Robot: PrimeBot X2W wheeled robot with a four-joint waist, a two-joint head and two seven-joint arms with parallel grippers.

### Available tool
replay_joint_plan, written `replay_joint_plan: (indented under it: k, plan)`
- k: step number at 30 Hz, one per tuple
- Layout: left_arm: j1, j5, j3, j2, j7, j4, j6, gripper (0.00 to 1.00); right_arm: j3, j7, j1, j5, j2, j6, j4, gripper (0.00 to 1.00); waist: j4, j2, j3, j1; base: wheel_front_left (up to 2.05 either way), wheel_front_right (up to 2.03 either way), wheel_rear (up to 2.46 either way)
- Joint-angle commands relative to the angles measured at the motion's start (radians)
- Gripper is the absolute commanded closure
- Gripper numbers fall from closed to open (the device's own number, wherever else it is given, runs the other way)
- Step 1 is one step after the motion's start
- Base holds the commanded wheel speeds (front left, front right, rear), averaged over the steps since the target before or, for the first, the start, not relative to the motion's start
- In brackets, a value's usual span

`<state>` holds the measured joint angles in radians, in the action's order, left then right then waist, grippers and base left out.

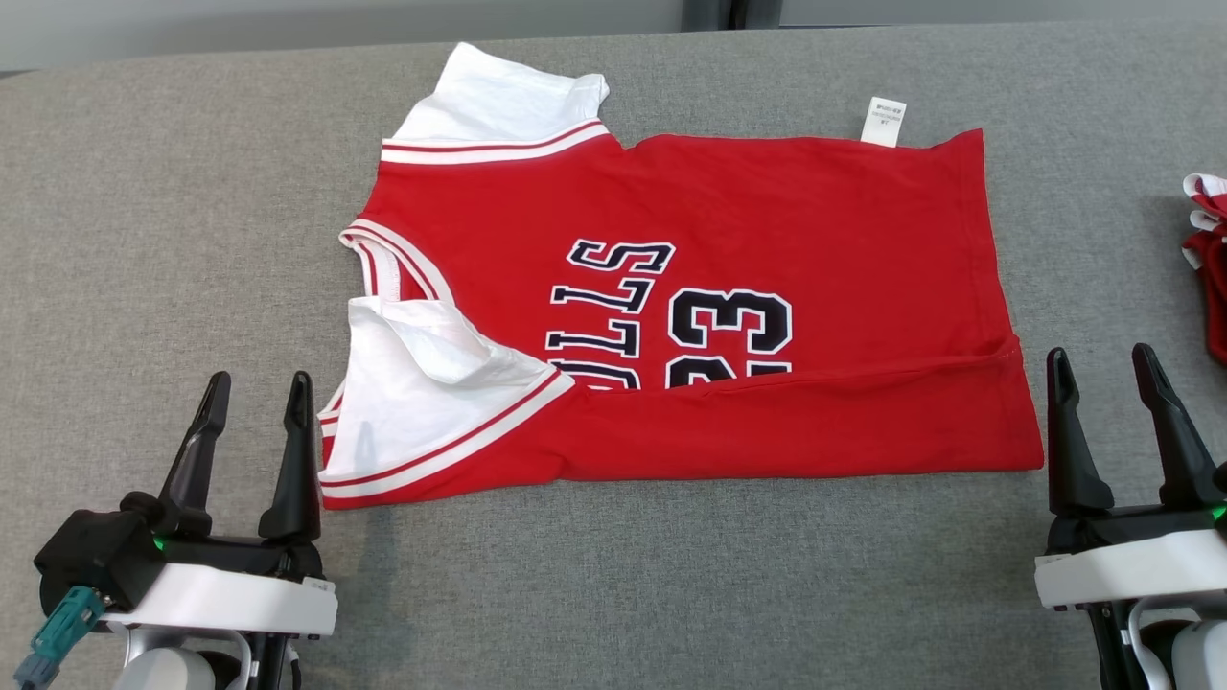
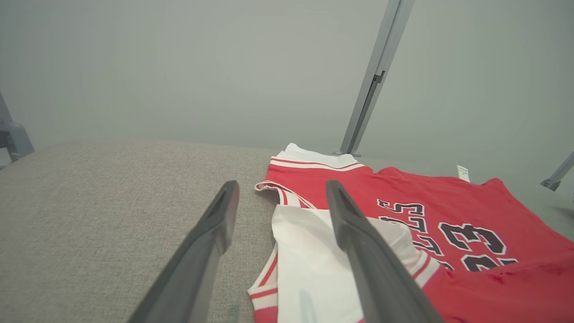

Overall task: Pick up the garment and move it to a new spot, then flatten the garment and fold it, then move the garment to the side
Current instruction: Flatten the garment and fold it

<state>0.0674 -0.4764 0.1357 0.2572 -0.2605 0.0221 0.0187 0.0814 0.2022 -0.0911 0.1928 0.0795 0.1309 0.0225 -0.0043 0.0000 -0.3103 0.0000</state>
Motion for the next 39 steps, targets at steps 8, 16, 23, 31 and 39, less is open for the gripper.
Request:
replay_joint_plan:
  k: [8, 16, 23, 31, 39]
  plan:
    - [0.022, -0.014, 0.022, 0.000, 0.041, 0.042, -0.007, 0.00, -0.010, -0.025, 0.009, 0.011, 0.007, 0.000, 0.028, 0.00, 0.003, 0.0000, -0.007, 0.0000, 0.00, 0.00, 0.00]
    - [0.026, -0.068, 0.052, -0.039, 0.089, 0.162, -0.029, 0.00, -0.016, -0.013, 0.004, 0.038, 0.000, 0.000, 0.175, 0.00, 0.006, 0.0000, -0.037, 0.0000, 0.00, 0.00, 0.00]
    - [0.054, -0.108, 0.065, -0.049, 0.137, 0.257, -0.054, 0.00, -0.044, 0.013, -0.035, 0.068, -0.006, 0.000, 0.272, 0.00, 0.002, 0.0000, -0.053, 0.0000, 0.00, 0.00, 0.00]
    - [0.094, -0.130, 0.094, -0.043, 0.214, 0.315, -0.077, 0.65, -0.096, 0.001, -0.073, 0.126, 0.008, 0.000, 0.359, 0.96, 0.000, 0.0000, -0.054, 0.0000, 0.00, 0.00, 0.00]
    - [0.081, -0.143, 0.097, -0.035, 0.212, 0.290, -0.087, 1.00, -0.128, 0.005, -0.056, 0.165, 0.034, 0.000, 0.371, 1.00, 0.003, 0.0000, -0.025, 0.0000, 0.00, 0.00, 0.00]
